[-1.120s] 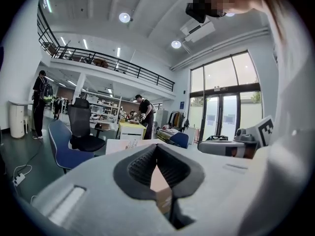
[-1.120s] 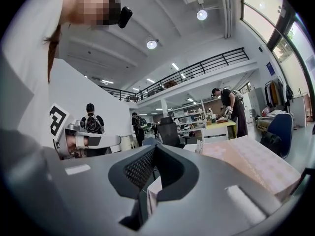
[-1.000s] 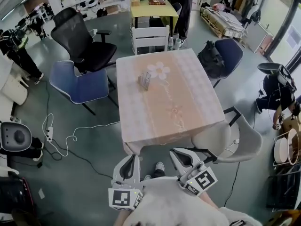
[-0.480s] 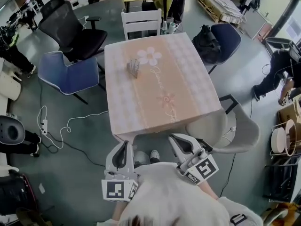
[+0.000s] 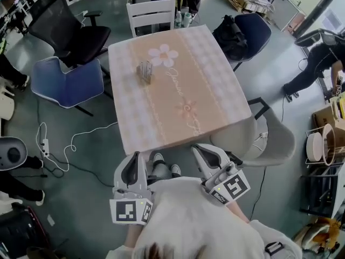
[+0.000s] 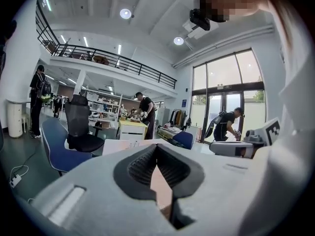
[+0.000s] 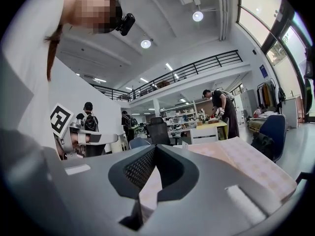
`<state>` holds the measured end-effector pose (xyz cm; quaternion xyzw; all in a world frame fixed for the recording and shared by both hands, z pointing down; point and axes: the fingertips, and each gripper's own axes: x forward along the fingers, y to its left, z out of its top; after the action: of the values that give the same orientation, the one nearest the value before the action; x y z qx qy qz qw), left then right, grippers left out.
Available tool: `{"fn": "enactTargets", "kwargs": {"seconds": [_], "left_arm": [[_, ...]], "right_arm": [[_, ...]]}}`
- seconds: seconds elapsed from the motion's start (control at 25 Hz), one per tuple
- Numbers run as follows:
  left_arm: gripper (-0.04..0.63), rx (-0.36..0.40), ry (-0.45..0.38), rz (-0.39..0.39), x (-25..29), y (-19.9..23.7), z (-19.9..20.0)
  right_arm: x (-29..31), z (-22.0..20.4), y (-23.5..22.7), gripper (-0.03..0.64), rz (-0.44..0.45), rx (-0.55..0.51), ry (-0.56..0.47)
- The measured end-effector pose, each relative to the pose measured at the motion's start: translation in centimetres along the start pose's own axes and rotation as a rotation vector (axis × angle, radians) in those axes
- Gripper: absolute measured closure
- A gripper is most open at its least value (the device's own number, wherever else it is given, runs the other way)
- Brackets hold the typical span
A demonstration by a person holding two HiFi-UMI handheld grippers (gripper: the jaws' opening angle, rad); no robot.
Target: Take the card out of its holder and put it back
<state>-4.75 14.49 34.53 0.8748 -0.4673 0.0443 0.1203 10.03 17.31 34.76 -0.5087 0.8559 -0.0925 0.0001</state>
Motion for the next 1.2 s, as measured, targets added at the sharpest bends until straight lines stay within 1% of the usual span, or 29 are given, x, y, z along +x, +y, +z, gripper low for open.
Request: {"fn": "enactTargets", "kwargs": {"seconds": [0.12,0.44,0.76,0.88,1.0,1.2], "left_arm": [[0.595,0.003,0.013,-0.028,1.1,1.2,0.7],[0.595,0.011,0.019,-0.065,3.8,4.3,2.3],[0.595,0.028,0.013,-0.108,5.0,6.3,2.4],[0.595,0.03,0.01,-0.1,4.9,7.1,2.6],[0.595,0.023,0.009,-0.086,4.7,7.8,2.7],[0.595,0.003,0.041,-0.056,4.7,8.5,1.7]], "right_arm": [[1.6,0.6,-0.1,0.618,-0.017,0.005,0.005],[5.1,1.1,-0.2,0.618,-0.049,0.014,0.015],[6.7,0.9,-0.2,0.618,-0.104,0.016,-0.005],[7.1,0.5,0.1,0.618,-0.111,0.03,-0.005],[7.6,0.3,0.5,0.618,-0.099,0.036,0.0],[8.7,0.0,0.3,0.618,-0.078,0.044,0.013]]}}
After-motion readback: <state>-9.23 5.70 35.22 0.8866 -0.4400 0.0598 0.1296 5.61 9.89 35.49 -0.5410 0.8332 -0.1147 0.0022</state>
